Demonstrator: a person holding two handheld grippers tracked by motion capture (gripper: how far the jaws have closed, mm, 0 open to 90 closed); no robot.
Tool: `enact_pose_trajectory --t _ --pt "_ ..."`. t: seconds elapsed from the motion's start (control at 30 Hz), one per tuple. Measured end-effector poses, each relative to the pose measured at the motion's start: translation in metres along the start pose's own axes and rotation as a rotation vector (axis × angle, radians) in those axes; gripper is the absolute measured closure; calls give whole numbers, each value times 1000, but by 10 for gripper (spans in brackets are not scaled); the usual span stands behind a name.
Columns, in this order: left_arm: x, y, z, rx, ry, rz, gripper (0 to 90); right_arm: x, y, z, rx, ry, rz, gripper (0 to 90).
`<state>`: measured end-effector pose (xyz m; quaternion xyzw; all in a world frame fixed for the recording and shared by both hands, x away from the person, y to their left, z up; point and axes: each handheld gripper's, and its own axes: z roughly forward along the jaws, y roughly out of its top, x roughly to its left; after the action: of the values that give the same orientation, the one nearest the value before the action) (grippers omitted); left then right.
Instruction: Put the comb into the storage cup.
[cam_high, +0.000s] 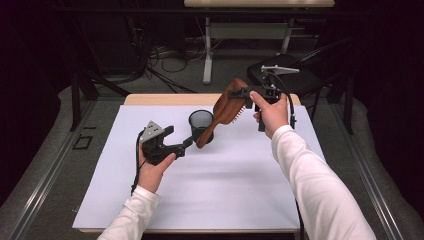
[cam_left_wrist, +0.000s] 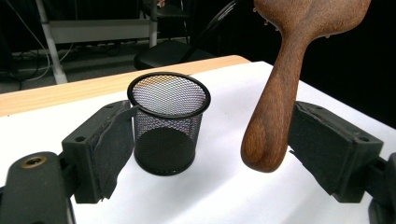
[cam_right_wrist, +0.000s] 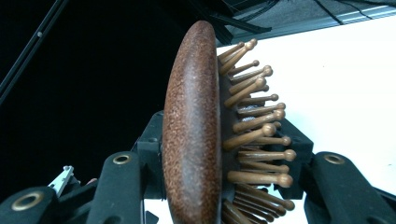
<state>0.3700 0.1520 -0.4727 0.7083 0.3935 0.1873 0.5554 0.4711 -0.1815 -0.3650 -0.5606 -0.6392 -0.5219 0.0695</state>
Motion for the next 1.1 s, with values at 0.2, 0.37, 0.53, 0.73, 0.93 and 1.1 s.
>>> enact_pose_trajectory --t 0.2,0.37,0.53,0.73,0.93,1.1 --pt "4 0 -1 1 -8 -23 99 2 3 -2 -9 -16 -8 484" --pt "8 0 -1 -2 -7 -48 65 6 4 -2 -13 -19 -16 483" --pt "10 0 -1 2 -7 -53 4 9 6 -2 -18 -23 -16 483" --pt "12 0 -2 4 6 -63 3 12 8 -1 -27 -34 -25 483" --pt "13 0 -2 14 12 -61 4 16 10 1 -32 -39 -30 483" --pt "14 0 -3 15 2 -69 3 19 12 3 -35 -42 -26 483"
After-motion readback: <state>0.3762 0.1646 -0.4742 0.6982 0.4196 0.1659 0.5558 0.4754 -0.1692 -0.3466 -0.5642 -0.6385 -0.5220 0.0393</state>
